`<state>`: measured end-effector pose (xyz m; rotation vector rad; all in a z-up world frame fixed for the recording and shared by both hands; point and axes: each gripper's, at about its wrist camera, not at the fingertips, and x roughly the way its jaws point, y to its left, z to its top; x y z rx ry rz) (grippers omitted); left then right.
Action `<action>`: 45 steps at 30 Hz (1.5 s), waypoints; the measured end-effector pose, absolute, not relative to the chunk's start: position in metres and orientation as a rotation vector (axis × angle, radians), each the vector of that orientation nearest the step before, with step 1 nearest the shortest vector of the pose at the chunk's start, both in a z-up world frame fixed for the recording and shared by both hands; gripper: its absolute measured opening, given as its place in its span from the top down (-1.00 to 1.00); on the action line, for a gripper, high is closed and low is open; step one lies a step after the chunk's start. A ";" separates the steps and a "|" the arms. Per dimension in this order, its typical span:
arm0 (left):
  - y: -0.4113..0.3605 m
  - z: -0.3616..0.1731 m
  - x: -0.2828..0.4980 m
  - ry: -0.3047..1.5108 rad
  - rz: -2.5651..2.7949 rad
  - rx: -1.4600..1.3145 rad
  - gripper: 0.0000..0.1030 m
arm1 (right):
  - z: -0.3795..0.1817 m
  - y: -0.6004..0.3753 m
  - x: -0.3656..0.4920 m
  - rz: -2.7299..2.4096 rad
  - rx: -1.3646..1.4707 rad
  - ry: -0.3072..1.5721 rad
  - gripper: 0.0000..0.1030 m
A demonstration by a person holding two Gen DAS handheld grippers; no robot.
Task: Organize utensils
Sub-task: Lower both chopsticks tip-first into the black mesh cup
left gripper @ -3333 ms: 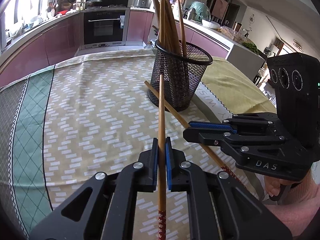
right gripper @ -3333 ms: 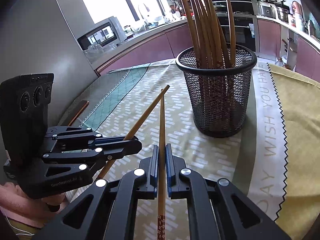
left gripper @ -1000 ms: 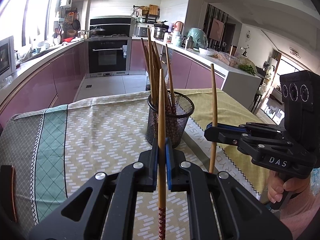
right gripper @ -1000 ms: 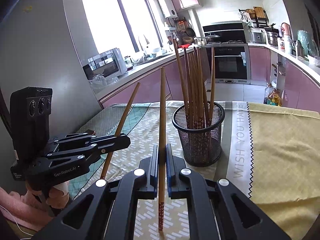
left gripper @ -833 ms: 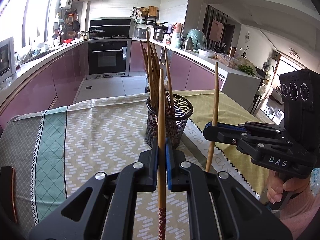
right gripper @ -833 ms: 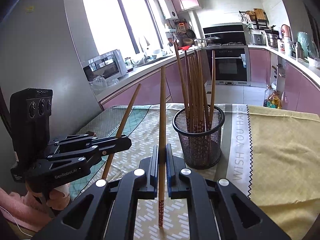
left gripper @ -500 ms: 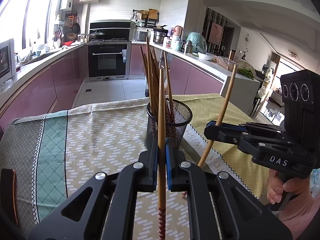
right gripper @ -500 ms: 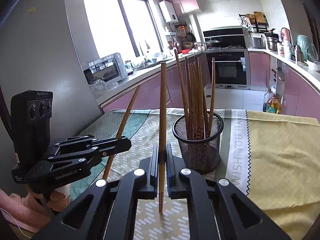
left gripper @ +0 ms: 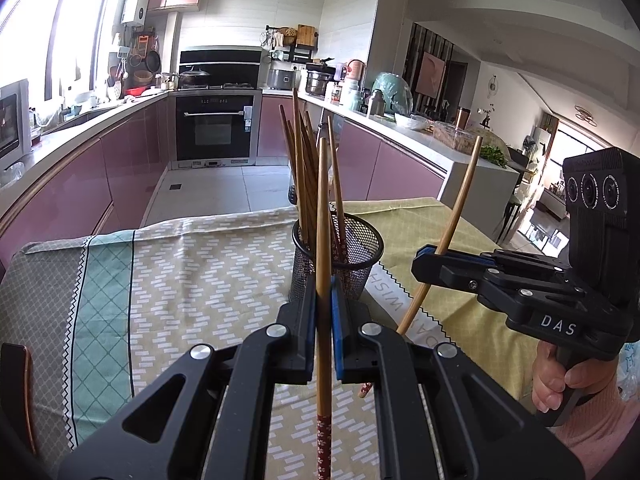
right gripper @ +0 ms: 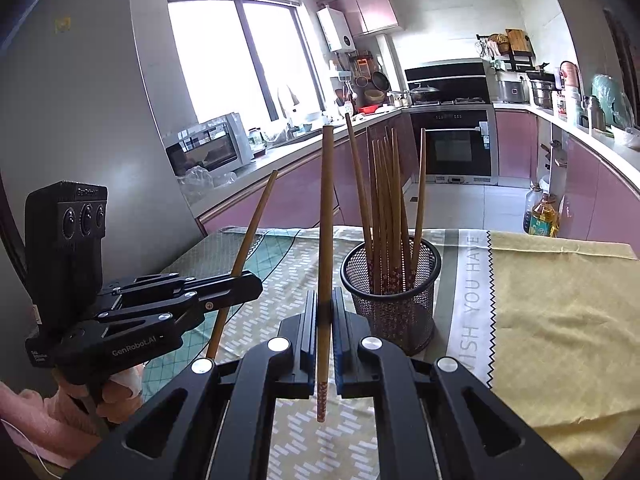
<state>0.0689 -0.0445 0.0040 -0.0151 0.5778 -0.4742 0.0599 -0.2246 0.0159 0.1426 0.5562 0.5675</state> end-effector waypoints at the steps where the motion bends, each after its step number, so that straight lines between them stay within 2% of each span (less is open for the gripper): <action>1: -0.044 0.004 0.070 0.577 -0.475 -0.016 0.86 | 0.016 -0.225 0.060 0.568 0.144 0.555 0.89; 45: -0.053 0.017 0.092 0.538 -0.463 -0.035 0.86 | 0.027 -0.229 0.077 0.550 0.126 0.534 0.89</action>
